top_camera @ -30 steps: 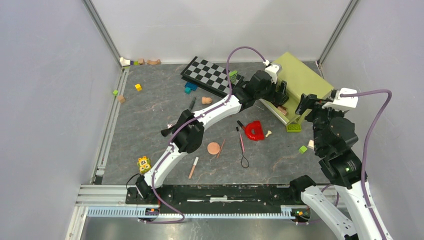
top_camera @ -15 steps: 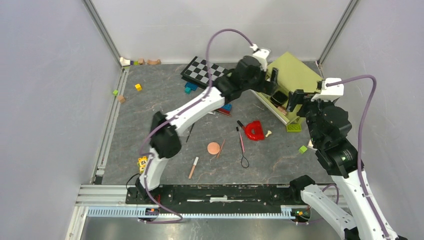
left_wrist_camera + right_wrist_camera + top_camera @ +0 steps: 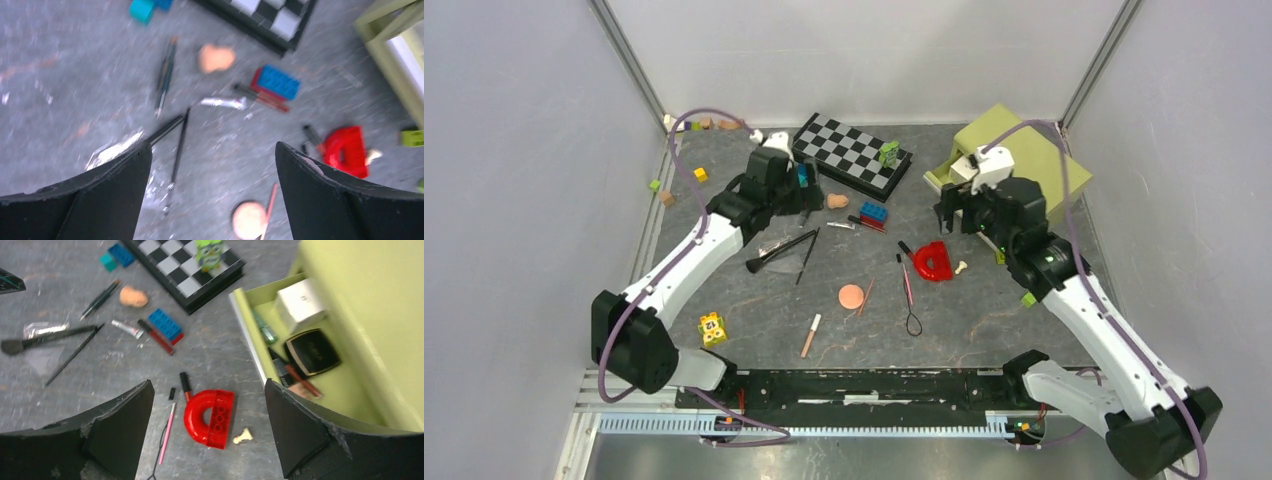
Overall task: Organize the makeup
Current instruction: Pick up the makeup from the center of the board.
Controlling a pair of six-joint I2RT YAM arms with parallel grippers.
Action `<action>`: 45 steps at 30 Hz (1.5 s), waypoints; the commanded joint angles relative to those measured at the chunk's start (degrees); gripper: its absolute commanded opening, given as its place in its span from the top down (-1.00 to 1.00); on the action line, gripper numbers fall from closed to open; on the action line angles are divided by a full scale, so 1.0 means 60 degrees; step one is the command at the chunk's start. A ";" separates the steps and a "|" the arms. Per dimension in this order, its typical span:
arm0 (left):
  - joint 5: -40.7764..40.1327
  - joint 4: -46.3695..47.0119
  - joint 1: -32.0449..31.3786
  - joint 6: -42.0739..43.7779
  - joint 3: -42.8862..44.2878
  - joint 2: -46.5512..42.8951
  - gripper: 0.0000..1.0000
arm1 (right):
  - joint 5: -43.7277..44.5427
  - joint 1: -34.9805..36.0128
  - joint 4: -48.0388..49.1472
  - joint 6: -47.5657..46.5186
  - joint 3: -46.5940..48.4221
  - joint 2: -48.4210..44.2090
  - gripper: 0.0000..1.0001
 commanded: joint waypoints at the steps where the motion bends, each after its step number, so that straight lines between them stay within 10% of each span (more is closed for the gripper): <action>1: 0.0320 -0.0112 0.0752 -0.0436 -0.1317 -0.0511 -0.98 | -0.0451 0.0688 0.0479 0.0251 -0.0163 0.0543 -0.76; 19: 0.0279 -0.0694 0.1475 0.1120 0.3014 0.5835 -0.37 | -0.0120 0.1236 -0.0331 0.0080 -0.0432 0.0187 -0.79; 38: -0.0274 -0.1729 0.1341 0.1321 0.3179 0.6710 -0.12 | -0.0393 0.1234 -0.0329 0.0068 -0.0381 0.0025 -0.80; 45: -0.0154 -0.1297 0.1310 0.1039 0.2187 0.6141 0.25 | -0.0443 0.1232 -0.0446 0.0085 -0.0217 -0.0244 -0.82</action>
